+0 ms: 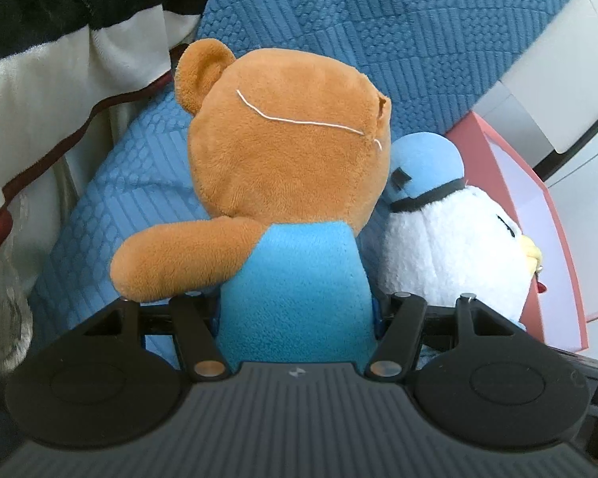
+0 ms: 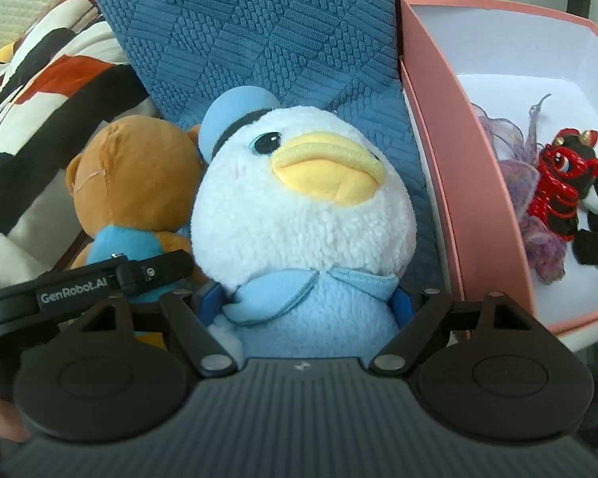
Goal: Organize objects
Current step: 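Lift the brown bear with the left tool while the right tool lifts the duck, then carry the bear and duck over the pink box with both tools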
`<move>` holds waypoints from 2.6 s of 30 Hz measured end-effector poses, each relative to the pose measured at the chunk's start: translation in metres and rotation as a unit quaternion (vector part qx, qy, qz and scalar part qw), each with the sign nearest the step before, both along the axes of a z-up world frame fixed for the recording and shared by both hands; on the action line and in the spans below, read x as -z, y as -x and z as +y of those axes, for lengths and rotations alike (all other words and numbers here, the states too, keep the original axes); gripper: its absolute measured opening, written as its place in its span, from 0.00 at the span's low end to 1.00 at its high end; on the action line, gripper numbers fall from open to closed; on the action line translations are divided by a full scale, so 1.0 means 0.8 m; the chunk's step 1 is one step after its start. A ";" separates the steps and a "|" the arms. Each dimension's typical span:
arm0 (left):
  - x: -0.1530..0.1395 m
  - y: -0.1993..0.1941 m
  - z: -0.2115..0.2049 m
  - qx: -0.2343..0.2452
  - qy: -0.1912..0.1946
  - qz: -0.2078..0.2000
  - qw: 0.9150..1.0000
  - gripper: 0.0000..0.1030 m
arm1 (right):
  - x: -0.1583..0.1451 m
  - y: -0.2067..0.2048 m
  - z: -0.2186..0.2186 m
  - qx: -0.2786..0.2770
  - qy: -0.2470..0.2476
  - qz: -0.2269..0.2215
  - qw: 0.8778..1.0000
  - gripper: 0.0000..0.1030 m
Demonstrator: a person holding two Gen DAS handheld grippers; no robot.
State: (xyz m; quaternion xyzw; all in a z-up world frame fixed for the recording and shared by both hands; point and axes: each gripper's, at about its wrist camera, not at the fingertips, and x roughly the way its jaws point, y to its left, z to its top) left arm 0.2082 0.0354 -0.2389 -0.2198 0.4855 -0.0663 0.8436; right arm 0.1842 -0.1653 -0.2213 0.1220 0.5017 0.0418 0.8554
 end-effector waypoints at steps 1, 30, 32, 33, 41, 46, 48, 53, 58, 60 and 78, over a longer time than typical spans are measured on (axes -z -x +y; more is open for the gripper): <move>-0.003 0.004 -0.002 0.000 0.002 -0.001 1.000 0.65 | -0.003 0.003 -0.001 0.000 -0.001 -0.002 1.000 0.80; -0.139 0.058 -0.086 0.013 0.006 -0.004 1.000 0.65 | -0.125 0.060 -0.085 0.010 -0.034 -0.029 0.999 0.80; -0.154 0.054 -0.097 0.021 -0.007 -0.012 1.000 0.65 | -0.135 0.057 -0.094 0.011 -0.031 -0.032 0.999 0.80; -0.161 0.052 -0.102 0.023 -0.009 -0.015 1.000 0.65 | -0.141 0.056 -0.100 0.013 -0.033 -0.033 0.999 0.80; -0.212 0.035 -0.144 0.035 -0.018 -0.037 0.999 0.65 | -0.173 0.046 -0.149 0.025 -0.048 -0.045 0.998 0.80; -0.237 0.017 -0.175 0.051 -0.019 -0.051 0.997 0.65 | -0.191 0.043 -0.178 0.033 -0.048 -0.059 0.997 0.80; -0.244 0.010 -0.188 0.053 -0.019 -0.054 0.997 0.65 | -0.196 0.041 -0.188 0.037 -0.049 -0.062 0.996 0.80; -0.255 -0.004 -0.219 0.064 -0.016 -0.061 0.996 0.65 | -0.205 0.038 -0.221 0.053 -0.056 -0.071 0.995 0.80; -0.269 -0.016 -0.251 0.076 -0.015 -0.068 0.995 0.65 | -0.209 0.038 -0.253 0.068 -0.060 -0.074 0.993 0.80; -0.272 -0.023 -0.263 0.081 -0.019 -0.069 0.994 0.65 | -0.211 0.037 -0.264 0.073 -0.063 -0.076 0.992 0.80; -0.235 -0.098 -0.360 0.112 -0.021 -0.052 0.992 0.65 | -0.171 -0.002 -0.355 0.110 -0.046 -0.076 0.990 0.80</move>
